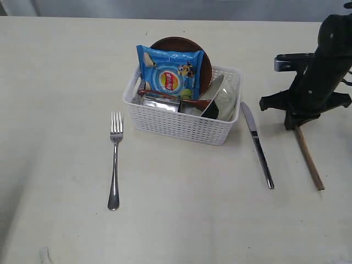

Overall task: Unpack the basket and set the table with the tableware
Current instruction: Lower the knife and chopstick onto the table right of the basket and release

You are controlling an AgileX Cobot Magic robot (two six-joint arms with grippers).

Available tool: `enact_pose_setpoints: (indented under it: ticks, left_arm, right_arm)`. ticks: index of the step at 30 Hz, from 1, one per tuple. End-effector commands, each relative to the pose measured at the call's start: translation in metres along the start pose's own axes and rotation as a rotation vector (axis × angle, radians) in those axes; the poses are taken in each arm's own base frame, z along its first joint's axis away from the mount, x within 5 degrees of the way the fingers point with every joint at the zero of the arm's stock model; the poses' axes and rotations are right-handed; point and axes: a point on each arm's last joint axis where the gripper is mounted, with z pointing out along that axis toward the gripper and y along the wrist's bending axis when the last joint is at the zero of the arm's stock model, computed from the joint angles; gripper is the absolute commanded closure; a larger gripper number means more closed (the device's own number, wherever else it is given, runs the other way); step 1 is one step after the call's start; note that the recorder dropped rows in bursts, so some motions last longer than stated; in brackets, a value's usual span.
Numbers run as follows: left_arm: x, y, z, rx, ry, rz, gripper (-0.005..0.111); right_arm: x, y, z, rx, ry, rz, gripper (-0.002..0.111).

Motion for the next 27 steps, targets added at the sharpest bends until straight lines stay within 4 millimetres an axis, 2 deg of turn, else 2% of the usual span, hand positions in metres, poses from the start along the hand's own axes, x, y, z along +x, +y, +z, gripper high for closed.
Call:
enact_pose_setpoints:
  ticks: [1, 4, 6, 12, 14, 22, 25, 27]
  left_arm:
    - [0.001, 0.000, 0.000, -0.001, -0.003, 0.002, 0.107]
    - [0.001, 0.000, 0.000, -0.001, -0.003, 0.002, 0.107]
    - [0.001, 0.000, 0.000, -0.001, -0.003, 0.002, 0.107]
    - [0.001, 0.000, 0.000, -0.001, -0.003, 0.002, 0.107]
    - [0.001, 0.000, 0.000, -0.001, -0.003, 0.002, 0.107]
    - [0.001, 0.000, 0.000, -0.001, -0.003, 0.002, 0.107]
    - [0.001, 0.000, 0.000, -0.001, -0.003, 0.002, 0.107]
    - [0.001, 0.000, 0.000, -0.001, -0.003, 0.002, 0.107]
  right_arm:
    - [-0.004, -0.004, -0.001, 0.019, -0.039, 0.047, 0.108]
    - [-0.004, -0.004, -0.001, 0.018, -0.047, 0.047, 0.108]
    - [-0.004, -0.004, -0.001, 0.018, -0.048, 0.047, 0.104]
    - [-0.005, -0.004, -0.008, 0.018, -0.070, 0.052, 0.066]
    - [-0.005, -0.004, -0.014, 0.014, -0.086, 0.065, 0.061]
    - [0.000, -0.005, -0.057, 0.007, -0.160, 0.083, 0.062]
    - [0.008, -0.004, -0.079, -0.010, -0.174, 0.097, 0.081]
    - [0.014, -0.003, -0.096, -0.018, -0.190, 0.076, 0.103]
